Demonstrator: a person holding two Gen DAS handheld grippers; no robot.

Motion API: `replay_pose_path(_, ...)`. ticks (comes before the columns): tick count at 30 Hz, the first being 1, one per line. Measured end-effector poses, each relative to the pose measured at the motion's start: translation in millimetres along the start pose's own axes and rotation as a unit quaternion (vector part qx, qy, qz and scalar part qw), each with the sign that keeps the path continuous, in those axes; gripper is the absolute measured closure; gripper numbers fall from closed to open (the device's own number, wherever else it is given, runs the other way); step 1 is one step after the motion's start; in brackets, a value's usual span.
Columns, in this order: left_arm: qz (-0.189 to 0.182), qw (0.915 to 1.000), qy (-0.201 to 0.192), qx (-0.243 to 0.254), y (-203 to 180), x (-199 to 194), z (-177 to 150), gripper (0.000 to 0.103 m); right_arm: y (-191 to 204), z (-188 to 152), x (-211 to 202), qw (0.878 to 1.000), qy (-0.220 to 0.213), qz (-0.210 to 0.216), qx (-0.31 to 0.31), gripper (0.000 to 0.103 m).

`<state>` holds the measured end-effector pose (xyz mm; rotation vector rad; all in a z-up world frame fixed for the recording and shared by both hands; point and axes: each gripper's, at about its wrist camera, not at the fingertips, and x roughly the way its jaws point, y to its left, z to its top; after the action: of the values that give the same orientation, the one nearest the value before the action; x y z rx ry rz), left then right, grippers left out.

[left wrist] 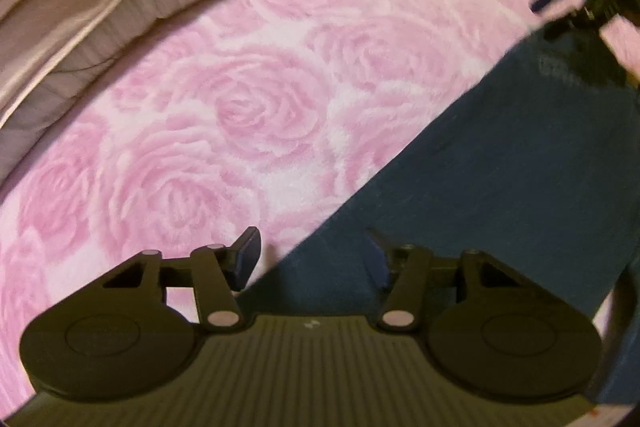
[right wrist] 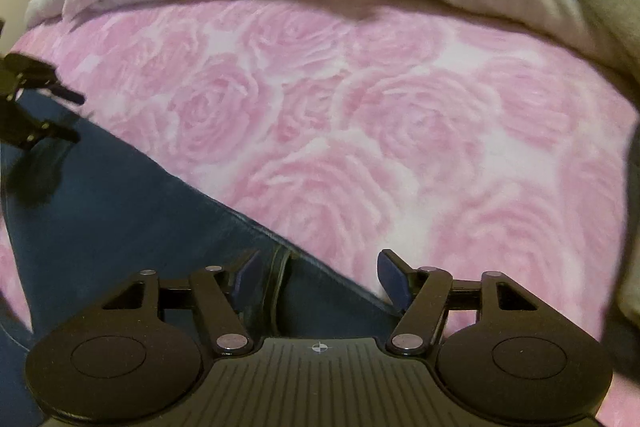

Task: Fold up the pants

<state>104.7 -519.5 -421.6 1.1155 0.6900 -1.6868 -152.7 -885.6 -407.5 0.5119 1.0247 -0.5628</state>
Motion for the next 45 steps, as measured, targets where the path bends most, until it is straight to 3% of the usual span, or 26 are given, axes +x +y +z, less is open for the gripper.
replay_pose_path(2,-0.014,0.9996,0.018,0.015,8.2,9.6,1.1,0.058,-4.6,5.1,13.5,1.000,0.023,0.009,-0.003,0.042)
replay_pose_path(5,-0.039,0.9984,0.033,0.022,17.9,17.6,-0.2,0.060,-8.4,5.3,27.1,0.998,0.049,0.027,-0.010,0.055)
replay_pose_path(7,-0.051,0.9977,0.036,0.026,18.5,19.4,-0.7,0.067,-6.0,3.5,26.3,0.998,0.048,0.031,-0.015,0.069)
replay_pose_path(8,-0.055,0.9973,0.037,0.031,17.1,19.6,-0.6,0.071,-5.3,3.1,25.1,0.998,0.050,0.037,-0.011,0.081)
replay_pose_path(9,-0.059,0.9968,0.038,0.039,14.0,19.2,-0.3,0.080,-2.8,2.9,23.5,0.998,0.051,0.036,-0.008,0.092)
replay_pose_path(10,-0.059,0.9963,0.037,0.049,9.3,18.0,0.0,0.090,2.0,1.3,20.7,0.998,0.051,0.025,-0.013,0.097)
replay_pose_path(11,-0.052,0.9962,0.037,0.061,3.8,16.8,-0.2,0.093,8.7,-1.1,16.7,0.998,0.049,0.011,-0.024,0.103)
replay_pose_path(13,-0.017,0.9952,0.032,0.091,-12.2,10.1,-3.4,0.100,26.3,-6.6,1.1,0.999,0.024,-0.023,-0.035,0.103)
replay_pose_path(15,0.013,0.9957,0.013,0.091,-26.2,-8.8,-10.4,0.101,52.3,-12.2,-20.9,0.996,-0.008,-0.067,-0.060,0.103)
replay_pose_path(20,0.077,0.9945,-0.070,0.008,-58.9,-95.7,-40.4,0.101,149.0,-37.1,-96.7,0.969,-0.099,-0.189,-0.125,0.103)
replay_pose_path(24,0.090,0.9896,-0.106,-0.037,-108.9,-171.9,-80.5,0.101,225.3,-74.9,-156.4,0.958,-0.130,-0.222,-0.126,0.103)
replay_pose_path(28,0.068,0.9906,-0.084,-0.084,-169.6,-214.0,-135.1,0.101,292.5,-121.9,-185.8,0.967,-0.081,-0.217,-0.108,0.103)
replay_pose_path(31,0.036,0.9900,-0.026,-0.134,-206.0,-208.3,-175.6,0.100,325.4,-160.1,-179.0,0.979,-0.011,-0.193,-0.066,0.103)
replay_pose_path(34,-0.004,0.9816,0.036,-0.187,-228.6,-181.4,-211.6,0.093,333.0,-195.0,-150.2,0.980,0.091,-0.176,-0.006,0.091)
replay_pose_path(36,-0.014,0.9709,0.059,-0.232,-234.6,-168.8,-226.9,0.093,322.4,-210.5,-145.2,0.975,0.101,-0.180,0.078,0.081)
replay_pose_path(38,-0.017,0.9586,0.055,-0.279,-234.1,-167.3,-236.7,0.093,299.5,-219.0,-157.1,0.961,0.063,-0.171,0.207,0.067)
replay_pose_path(39,-0.016,0.9525,0.047,-0.300,-231.5,-169.0,-239.6,0.091,287.4,-225.3,-167.9,0.946,0.026,-0.166,0.278,0.062)
replay_pose_path(40,-0.014,0.9459,0.039,-0.322,-228.8,-170.7,-243.3,0.088,274.7,-233.0,-179.6,0.924,-0.015,-0.160,0.348,0.061)
replay_pose_path(42,-0.005,0.9289,0.024,-0.370,-226.2,-177.2,-254.5,0.087,250.5,-254.9,-199.0,0.865,-0.092,-0.135,0.474,0.061)
replay_pose_path(44,0.003,0.9105,0.009,-0.413,-221.5,-181.0,-262.0,0.087,231.0,-281.4,-207.6,0.801,-0.150,-0.108,0.570,0.061)
replay_pose_path(45,0.005,0.8976,-0.001,-0.441,-218.5,-183.6,-266.9,0.086,224.2,-291.2,-207.7,0.777,-0.164,-0.101,0.599,0.061)
